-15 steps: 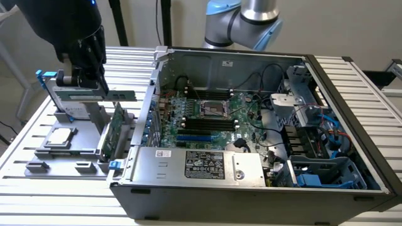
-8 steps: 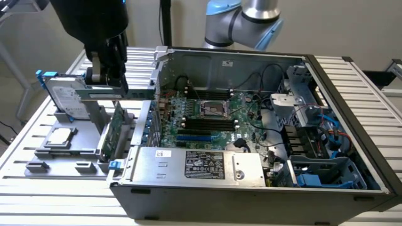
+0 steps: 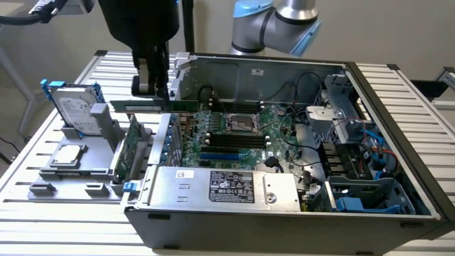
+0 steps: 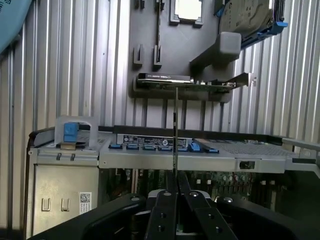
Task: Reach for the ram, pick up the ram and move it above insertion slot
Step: 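Pick up the ram and move it above insertion slot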
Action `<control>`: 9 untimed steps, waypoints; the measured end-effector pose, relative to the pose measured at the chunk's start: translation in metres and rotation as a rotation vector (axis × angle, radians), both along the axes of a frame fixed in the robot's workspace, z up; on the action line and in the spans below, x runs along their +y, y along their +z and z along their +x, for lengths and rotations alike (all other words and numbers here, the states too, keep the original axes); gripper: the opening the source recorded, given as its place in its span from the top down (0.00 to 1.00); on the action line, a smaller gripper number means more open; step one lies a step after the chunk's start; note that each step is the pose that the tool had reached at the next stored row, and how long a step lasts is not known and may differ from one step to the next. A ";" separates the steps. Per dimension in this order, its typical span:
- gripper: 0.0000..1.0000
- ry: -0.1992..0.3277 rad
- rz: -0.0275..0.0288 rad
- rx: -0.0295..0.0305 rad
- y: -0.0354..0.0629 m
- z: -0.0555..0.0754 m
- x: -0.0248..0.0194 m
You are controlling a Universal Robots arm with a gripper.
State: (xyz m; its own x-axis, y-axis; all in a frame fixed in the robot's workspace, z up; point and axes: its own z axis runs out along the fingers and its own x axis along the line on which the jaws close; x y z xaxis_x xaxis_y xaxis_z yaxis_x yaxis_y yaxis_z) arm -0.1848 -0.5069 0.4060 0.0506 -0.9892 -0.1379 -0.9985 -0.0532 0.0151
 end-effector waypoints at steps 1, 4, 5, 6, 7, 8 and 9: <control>0.88 0.000 -0.0001 0.0000 0.0001 0.004 0.0013; 0.88 0.000 -0.0001 0.0000 0.0000 0.013 0.0078; 0.88 0.000 -0.0001 0.0001 0.0000 0.015 0.0105; 0.88 0.000 0.0000 0.0000 -0.0001 0.018 0.0130; 0.88 0.000 -0.0001 0.0000 -0.0001 0.020 0.0155; 0.88 0.000 -0.0001 0.0000 -0.0001 0.023 0.0180; 0.88 0.000 -0.0001 0.0000 -0.0001 0.025 0.0206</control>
State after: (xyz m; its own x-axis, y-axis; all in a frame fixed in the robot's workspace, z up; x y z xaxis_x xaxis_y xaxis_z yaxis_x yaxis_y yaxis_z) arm -0.1598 -0.4864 0.4059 0.0505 -0.9892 -0.1378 -0.9985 -0.0530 0.0152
